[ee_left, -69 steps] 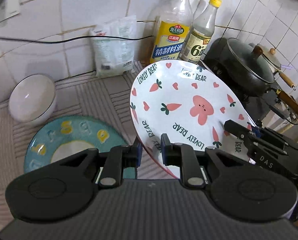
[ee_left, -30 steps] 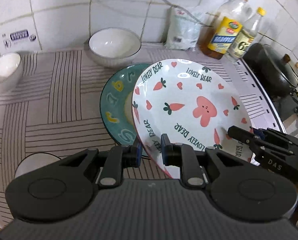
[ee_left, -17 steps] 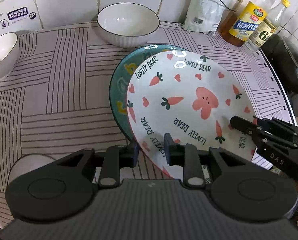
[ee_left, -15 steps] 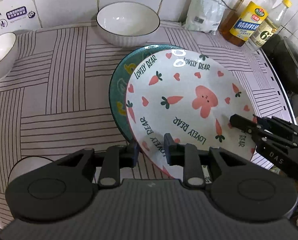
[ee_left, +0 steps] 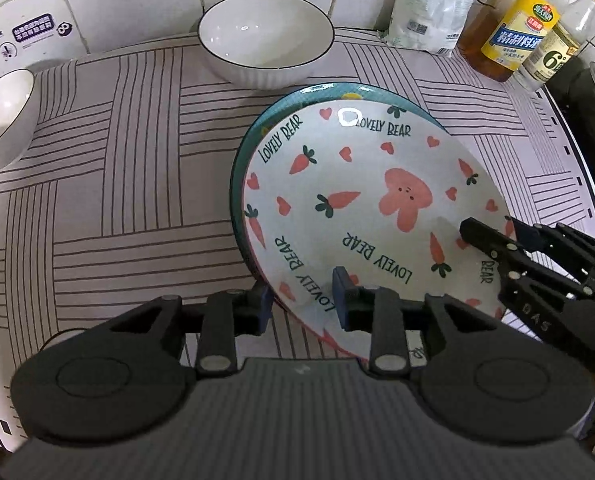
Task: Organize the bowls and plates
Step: 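Lower the pink bunny plate onto the blue plate, then open both grippers and pull them back from the plate stack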
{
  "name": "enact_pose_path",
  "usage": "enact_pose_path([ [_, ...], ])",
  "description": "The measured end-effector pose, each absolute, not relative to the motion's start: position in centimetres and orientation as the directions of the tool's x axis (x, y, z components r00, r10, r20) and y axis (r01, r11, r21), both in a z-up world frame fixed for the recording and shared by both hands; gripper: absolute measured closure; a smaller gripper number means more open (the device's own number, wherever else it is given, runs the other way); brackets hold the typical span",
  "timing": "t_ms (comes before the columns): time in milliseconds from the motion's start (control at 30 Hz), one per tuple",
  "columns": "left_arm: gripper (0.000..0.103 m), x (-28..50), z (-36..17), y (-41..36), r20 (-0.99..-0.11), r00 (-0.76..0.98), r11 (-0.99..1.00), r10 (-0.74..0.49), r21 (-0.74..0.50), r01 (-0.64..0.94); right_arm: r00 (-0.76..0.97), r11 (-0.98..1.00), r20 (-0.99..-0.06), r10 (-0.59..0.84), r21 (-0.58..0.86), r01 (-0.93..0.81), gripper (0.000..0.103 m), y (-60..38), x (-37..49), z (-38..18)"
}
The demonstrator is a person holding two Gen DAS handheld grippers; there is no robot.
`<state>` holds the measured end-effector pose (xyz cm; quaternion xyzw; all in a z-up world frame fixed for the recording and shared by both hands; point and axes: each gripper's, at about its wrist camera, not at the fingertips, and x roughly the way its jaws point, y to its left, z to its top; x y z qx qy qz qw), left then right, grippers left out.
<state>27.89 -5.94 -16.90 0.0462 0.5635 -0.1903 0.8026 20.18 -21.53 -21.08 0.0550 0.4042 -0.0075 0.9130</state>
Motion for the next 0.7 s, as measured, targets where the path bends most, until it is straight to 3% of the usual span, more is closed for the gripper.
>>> enact_pose_path([
  [133,0.074,28.1,-17.0,-6.3,-0.928,0.292,0.930,-0.231,-0.121,0.348,0.671,0.998,-0.740,-0.035,0.010,0.063,0.067,-20.6,20.3,-21.2],
  [700,0.079,27.0,-16.6,-6.4,-0.932,0.331,0.945,-0.148,-0.035,0.326,0.613,0.995,-0.784,-0.097,-0.056,0.086,0.066,-18.4,20.9,-19.9],
])
